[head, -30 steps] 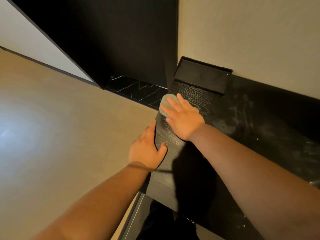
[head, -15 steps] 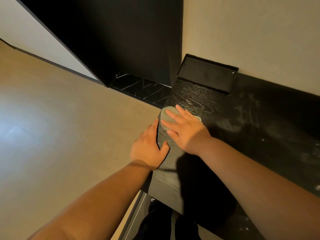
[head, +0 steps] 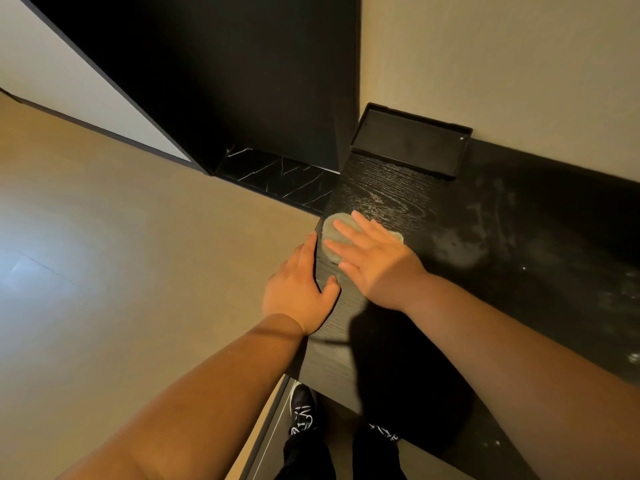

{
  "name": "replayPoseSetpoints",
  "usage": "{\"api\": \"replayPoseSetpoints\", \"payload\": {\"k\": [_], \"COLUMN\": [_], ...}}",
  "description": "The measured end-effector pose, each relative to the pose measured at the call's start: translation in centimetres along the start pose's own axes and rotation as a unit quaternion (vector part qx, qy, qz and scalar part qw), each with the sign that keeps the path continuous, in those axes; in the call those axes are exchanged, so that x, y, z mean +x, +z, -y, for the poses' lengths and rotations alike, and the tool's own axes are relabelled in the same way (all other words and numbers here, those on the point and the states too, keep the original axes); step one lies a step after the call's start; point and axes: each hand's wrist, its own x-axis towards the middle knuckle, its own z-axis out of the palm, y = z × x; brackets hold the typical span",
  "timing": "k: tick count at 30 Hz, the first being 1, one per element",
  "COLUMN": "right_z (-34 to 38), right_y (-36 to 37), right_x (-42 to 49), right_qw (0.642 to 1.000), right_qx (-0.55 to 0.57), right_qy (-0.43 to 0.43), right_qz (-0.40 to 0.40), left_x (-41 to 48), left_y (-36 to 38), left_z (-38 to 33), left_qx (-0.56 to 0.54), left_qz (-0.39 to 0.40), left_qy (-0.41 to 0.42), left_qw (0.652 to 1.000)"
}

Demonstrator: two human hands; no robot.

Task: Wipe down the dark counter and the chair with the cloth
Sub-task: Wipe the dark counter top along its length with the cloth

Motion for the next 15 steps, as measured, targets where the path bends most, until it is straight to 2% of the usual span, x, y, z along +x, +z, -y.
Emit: {"api": "replayPoseSetpoints", "payload": {"k": [4, 7, 13, 15], "right_z": [-1.1, -0.9, 2.4, 3.1], "right_y": [-1.1, -0.6, 2.0, 2.6], "right_x": [3.1, 3.7, -1.7, -2.8], "right_qw": [0.997, 0.995, 0.991, 0.992], "right_qx": [-0.036, -0.018, -0.002, -0.003], "right_qy": [0.058, 0.091, 0.103, 0.106], "right_qz": [-0.020, -0.043, -0.080, -0.067], "left_x": [-0.2, 0.0, 0.1, 0.0], "left_y": [0.0, 0.1, 0.2, 0.2], "left_z": [0.0, 0.1, 0.4, 0.3], "left_qx": [-0.001, 0.003, -0.005, -0.009], "left_qz": [-0.001, 0.001, 0.004, 0.007], "left_qy": [-0.003, -0.001, 0.007, 0.007], "left_qw": [1.000, 1.000, 1.000, 1.000]}}
